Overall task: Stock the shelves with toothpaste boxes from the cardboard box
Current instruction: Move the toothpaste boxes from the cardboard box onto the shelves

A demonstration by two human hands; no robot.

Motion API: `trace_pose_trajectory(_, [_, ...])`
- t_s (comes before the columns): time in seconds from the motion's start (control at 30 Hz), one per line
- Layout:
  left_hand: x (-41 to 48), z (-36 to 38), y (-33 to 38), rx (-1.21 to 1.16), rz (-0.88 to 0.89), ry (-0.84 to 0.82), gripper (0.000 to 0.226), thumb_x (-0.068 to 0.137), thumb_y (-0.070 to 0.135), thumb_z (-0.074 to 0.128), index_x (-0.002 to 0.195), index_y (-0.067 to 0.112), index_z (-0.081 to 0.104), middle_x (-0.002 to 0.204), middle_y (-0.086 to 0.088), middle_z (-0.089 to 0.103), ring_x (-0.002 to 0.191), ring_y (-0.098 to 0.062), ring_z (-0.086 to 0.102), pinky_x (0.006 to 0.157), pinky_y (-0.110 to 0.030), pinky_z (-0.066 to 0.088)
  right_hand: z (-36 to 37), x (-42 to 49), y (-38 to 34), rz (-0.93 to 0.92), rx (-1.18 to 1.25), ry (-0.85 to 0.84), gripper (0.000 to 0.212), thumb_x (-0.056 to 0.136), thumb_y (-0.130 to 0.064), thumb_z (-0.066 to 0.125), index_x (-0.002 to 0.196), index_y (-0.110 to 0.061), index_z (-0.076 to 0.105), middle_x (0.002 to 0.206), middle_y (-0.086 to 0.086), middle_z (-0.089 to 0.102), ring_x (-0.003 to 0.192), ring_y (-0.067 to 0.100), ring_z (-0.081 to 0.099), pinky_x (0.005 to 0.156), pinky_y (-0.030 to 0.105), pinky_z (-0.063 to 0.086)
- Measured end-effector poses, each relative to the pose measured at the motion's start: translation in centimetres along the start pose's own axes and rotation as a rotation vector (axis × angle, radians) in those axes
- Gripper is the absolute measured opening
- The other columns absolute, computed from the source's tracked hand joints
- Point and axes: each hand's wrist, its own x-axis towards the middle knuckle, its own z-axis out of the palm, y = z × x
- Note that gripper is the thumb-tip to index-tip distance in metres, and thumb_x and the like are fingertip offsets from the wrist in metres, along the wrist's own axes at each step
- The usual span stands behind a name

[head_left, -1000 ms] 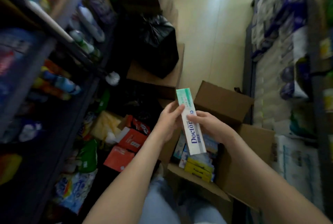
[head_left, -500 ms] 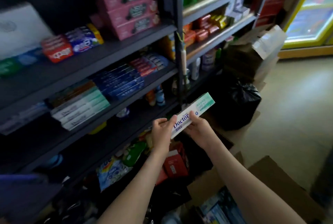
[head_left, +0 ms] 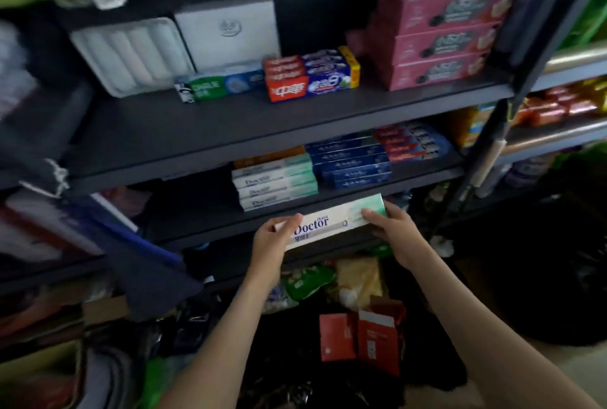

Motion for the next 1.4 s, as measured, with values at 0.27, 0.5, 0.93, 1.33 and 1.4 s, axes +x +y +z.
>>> trace_pose_trajectory(0.27, [4.1,-5.7,-0.9,-0.253,0.112,0.064,0.026,0.087,0.006,0.066,0.108,0.005,0.05,0.107,-0.012,0.065,0.101,-0.024,0.064,0.089,-0.037,0.051,7.6,4.2,-1.0,-0.166,-0.249,-0.034,0.038,0.089,-0.017,0.066,0.125,-0.01,0.056,0.111,0.005,0.066,0.099,0.019,0.062,0.089,0.037,0.051])
trace_pose_trajectory(0.5, [11.7,-7.7,-2.1,0.281,0.39,0.333,0.042,0.092,0.029,0.061,0.131,0.015,0.053,0.13,-0.004,0.052,0.121,-0.02,0.048,0.104,-0.04,0.04,12.6,9.5,-0.5,-0.405,-0.391,-0.022,0.039,0.095,-0.014,0.055,0.133,-0.018,0.049,0.11,-0.002,0.062,0.092,0.009,0.06,0.072,0.024,0.046])
trace_pose_trajectory(0.93, [17.7,-7.5,-3.8,0.291,0.534,0.227,0.045,0.095,0.029,0.056,0.138,0.021,0.048,0.13,0.002,0.059,0.12,-0.012,0.054,0.1,-0.025,0.043,13.8,14.7,2.7,-0.474,-0.273,0.04,0.062,0.096,-0.008,0.052,0.149,-0.027,0.025,0.123,-0.005,0.053,0.109,0.015,0.054,0.094,0.034,0.046])
trace_pose_trajectory(1.33, [18.3,-6.5,-5.6,0.269,0.614,0.245,0.05,0.096,0.022,0.054,0.144,0.021,0.04,0.12,0.009,0.058,0.109,0.0,0.051,0.092,-0.014,0.041,13.0,16.3,3.1,-0.546,-0.49,0.092,0.053,0.094,-0.015,0.056,0.144,-0.017,0.038,0.12,0.001,0.06,0.102,0.016,0.058,0.074,0.025,0.042])
trace_pose_trajectory(1.4, [18.1,-6.2,-5.6,0.282,0.618,0.264,0.051,0.096,0.02,0.054,0.145,0.021,0.04,0.122,0.006,0.059,0.108,0.0,0.051,0.091,-0.012,0.039,12.9,16.2,3.3,-0.549,-0.479,0.103,0.052,0.094,-0.016,0.056,0.143,-0.018,0.04,0.118,-0.001,0.061,0.101,0.015,0.059,0.072,0.023,0.043])
